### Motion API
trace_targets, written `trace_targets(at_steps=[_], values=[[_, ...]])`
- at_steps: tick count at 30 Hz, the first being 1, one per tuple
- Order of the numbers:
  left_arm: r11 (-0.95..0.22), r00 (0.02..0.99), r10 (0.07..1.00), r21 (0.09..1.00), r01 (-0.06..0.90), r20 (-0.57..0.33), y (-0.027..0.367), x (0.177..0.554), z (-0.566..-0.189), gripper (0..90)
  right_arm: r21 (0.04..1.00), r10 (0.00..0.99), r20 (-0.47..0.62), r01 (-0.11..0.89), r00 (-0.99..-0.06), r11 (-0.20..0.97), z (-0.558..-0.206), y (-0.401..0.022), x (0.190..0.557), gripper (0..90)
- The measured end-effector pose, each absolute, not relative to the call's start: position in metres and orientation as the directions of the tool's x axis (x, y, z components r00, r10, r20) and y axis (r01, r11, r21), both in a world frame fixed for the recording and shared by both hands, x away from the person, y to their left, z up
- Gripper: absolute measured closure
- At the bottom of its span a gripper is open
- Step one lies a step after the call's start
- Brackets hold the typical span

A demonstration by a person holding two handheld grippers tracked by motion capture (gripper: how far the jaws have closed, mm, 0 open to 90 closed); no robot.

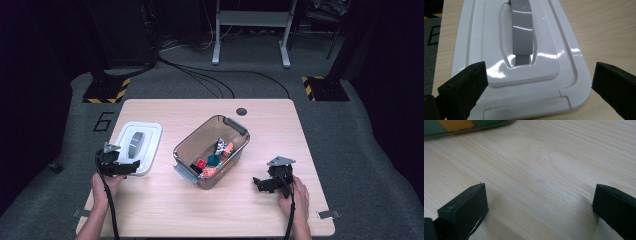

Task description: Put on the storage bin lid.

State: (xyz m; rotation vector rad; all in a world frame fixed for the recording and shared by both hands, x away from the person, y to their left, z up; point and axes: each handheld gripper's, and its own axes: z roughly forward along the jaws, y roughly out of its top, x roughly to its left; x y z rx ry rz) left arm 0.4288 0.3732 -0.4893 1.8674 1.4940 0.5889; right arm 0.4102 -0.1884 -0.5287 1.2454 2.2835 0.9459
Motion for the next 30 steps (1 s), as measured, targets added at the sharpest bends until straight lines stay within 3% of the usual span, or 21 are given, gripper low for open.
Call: trace_targets(at_steps=[9,13,16,17,19,23,25,30], values=[[-0.161,0.244,0.970,0.716,0.679,-0.014,0.371,0.455,-0.487,8.4,0.713,0.839,-0.010,0.585,-0.544,0.387,-0.529,-0.189,0.411,0.0],[-0.172,0.239,0.971,0.717,0.676,0.008,0.369,0.466,-0.486,25.7,0.713,0.839,-0.010,0.585,-0.544,0.388,-0.529,-0.189,0.411,0.0],[-0.150,0.220,0.976,0.718,0.679,-0.004,0.367,0.477,-0.488,30.7,0.711,0.841,-0.007,0.589,-0.542,0.385,-0.529,-0.188,0.411,0.0],[-0.147,0.219,0.976,0.713,0.685,-0.009,0.368,0.478,-0.488,38.9,0.712,0.839,-0.009,0.586,-0.544,0.387,-0.529,-0.189,0.411,0.0],[-0.144,0.210,0.978,0.722,0.676,-0.001,0.366,0.481,-0.490,44.9,0.713,0.839,-0.010,0.585,-0.544,0.387,-0.529,-0.189,0.411,0.0],[-0.175,0.207,0.977,0.729,0.662,0.046,0.360,0.487,-0.494,50.0,0.713,0.839,-0.010,0.585,-0.544,0.387,-0.529,-0.189,0.411,0.0],[-0.174,0.203,0.978,0.736,0.654,0.050,0.359,0.489,-0.496,63.8,0.713,0.839,-0.010,0.585,-0.544,0.388,-0.529,-0.189,0.411,0.0],[-0.162,0.198,0.979,0.738,0.655,0.039,0.358,0.491,-0.494,67.2,0.713,0.838,-0.010,0.584,-0.545,0.388,-0.529,-0.189,0.411,0.0]])
